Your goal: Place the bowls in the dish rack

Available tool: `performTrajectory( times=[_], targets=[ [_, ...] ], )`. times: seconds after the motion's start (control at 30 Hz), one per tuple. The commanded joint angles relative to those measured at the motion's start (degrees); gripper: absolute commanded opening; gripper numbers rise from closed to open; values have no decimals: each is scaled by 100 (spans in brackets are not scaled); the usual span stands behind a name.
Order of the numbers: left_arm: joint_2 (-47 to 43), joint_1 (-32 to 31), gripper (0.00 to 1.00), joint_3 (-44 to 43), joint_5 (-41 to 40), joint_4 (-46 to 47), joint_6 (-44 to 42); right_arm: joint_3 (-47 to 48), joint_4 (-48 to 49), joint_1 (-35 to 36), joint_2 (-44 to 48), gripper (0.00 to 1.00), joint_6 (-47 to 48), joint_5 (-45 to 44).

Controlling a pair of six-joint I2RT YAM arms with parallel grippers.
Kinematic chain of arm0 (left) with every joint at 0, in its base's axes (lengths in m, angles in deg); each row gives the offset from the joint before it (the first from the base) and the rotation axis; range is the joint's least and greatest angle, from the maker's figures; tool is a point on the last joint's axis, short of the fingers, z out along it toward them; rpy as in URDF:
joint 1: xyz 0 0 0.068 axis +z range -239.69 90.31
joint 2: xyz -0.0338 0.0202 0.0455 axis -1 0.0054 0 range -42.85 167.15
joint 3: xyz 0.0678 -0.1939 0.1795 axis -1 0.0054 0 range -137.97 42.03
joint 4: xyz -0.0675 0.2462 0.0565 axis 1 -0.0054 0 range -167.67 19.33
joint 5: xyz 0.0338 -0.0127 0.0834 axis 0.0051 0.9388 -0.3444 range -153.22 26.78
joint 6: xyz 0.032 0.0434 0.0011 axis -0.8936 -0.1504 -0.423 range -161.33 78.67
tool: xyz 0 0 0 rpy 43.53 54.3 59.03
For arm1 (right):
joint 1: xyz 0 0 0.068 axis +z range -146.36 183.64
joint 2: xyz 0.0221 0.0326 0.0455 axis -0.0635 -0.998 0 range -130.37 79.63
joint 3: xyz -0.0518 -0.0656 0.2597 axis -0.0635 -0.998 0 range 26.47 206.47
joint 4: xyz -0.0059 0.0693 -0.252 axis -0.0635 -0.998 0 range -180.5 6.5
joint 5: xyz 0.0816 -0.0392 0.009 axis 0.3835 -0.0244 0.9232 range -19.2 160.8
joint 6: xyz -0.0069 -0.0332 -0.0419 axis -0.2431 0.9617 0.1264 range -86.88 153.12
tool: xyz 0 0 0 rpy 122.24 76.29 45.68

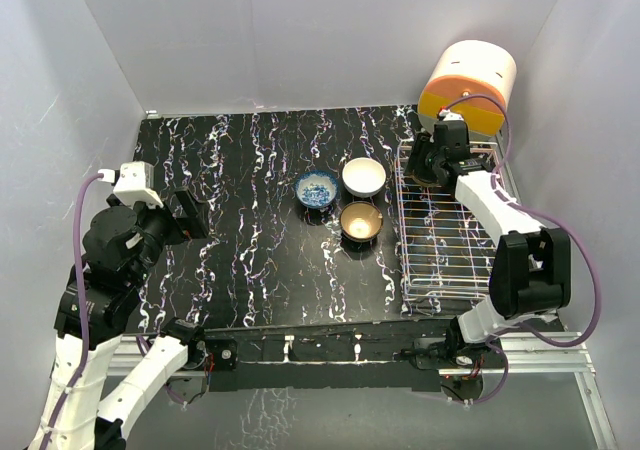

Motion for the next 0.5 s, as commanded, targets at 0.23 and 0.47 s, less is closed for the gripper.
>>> performTrajectory(
  times=[0.23, 0.47],
  targets=[
    [40, -15, 97, 54, -164, 67, -109, 475, 447, 203, -418, 53, 377, -781],
    [50, -13, 97, 125, -197, 107, -116, 649, 463, 306, -718, 49, 481, -1175]
  ],
)
